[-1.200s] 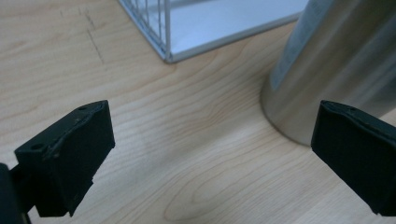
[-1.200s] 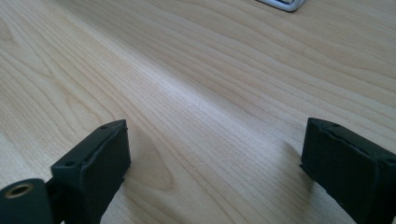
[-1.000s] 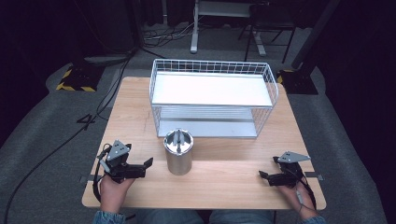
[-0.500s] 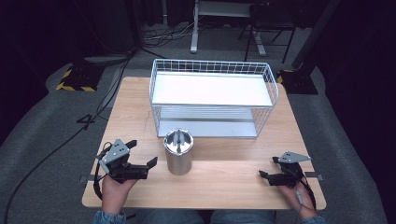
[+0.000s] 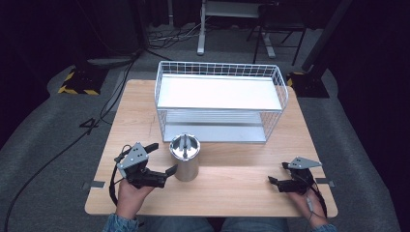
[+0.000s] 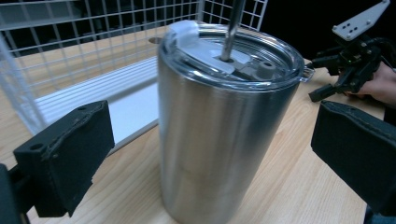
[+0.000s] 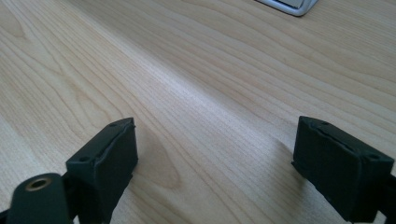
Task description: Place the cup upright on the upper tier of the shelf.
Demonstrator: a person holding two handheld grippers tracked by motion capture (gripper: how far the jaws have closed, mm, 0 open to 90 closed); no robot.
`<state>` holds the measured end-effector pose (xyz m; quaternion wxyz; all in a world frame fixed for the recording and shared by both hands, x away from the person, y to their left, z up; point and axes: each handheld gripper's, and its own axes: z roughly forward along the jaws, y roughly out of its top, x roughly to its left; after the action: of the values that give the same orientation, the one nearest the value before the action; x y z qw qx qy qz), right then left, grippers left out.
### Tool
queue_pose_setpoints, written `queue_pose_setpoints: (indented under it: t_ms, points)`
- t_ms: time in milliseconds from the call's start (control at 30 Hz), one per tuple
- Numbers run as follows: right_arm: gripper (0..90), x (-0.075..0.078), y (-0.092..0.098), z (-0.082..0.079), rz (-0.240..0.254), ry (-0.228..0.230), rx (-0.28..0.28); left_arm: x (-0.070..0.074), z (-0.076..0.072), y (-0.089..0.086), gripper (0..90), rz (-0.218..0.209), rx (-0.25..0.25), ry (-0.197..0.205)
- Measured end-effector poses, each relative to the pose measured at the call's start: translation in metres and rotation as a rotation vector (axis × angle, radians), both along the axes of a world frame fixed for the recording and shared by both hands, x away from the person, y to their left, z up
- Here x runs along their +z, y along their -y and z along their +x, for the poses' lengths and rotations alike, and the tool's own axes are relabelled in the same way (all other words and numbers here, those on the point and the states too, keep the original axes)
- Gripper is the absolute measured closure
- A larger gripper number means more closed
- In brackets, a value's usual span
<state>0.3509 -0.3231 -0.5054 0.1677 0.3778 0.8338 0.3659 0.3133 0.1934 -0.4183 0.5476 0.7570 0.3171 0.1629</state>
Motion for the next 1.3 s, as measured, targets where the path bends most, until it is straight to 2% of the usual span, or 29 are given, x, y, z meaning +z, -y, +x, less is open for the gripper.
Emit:
queue_pose_setpoints:
  t_ms: [133,767,900,1100,1200,1300]
  points:
    - [15.0,0.000,0.000,0.000,0.000,0.002,0.003,-0.003,0.004,0.009,0.0,0.006,-0.022,-0.008]
    - [15.1,0.000,0.000,0.000,-0.001,0.002,0.007,-0.023,0.028,0.041,0.0,0.048,-0.051,-0.044]
    - [15.1,0.000,0.000,0.000,-0.001,0.001,0.006,-0.027,0.032,0.046,0.0,0.080,-0.042,-0.045]
    - [15.4,0.000,0.000,0.000,0.001,0.000,0.006,-0.031,0.035,0.051,0.0,0.084,-0.034,-0.049]
    - [15.8,0.000,0.000,0.000,0.002,0.002,0.004,-0.033,0.035,0.056,0.1,0.088,-0.013,-0.038]
    - [16.3,0.000,0.000,0.000,0.000,0.004,-0.005,-0.038,0.035,0.057,1.3,0.053,0.002,-0.026]
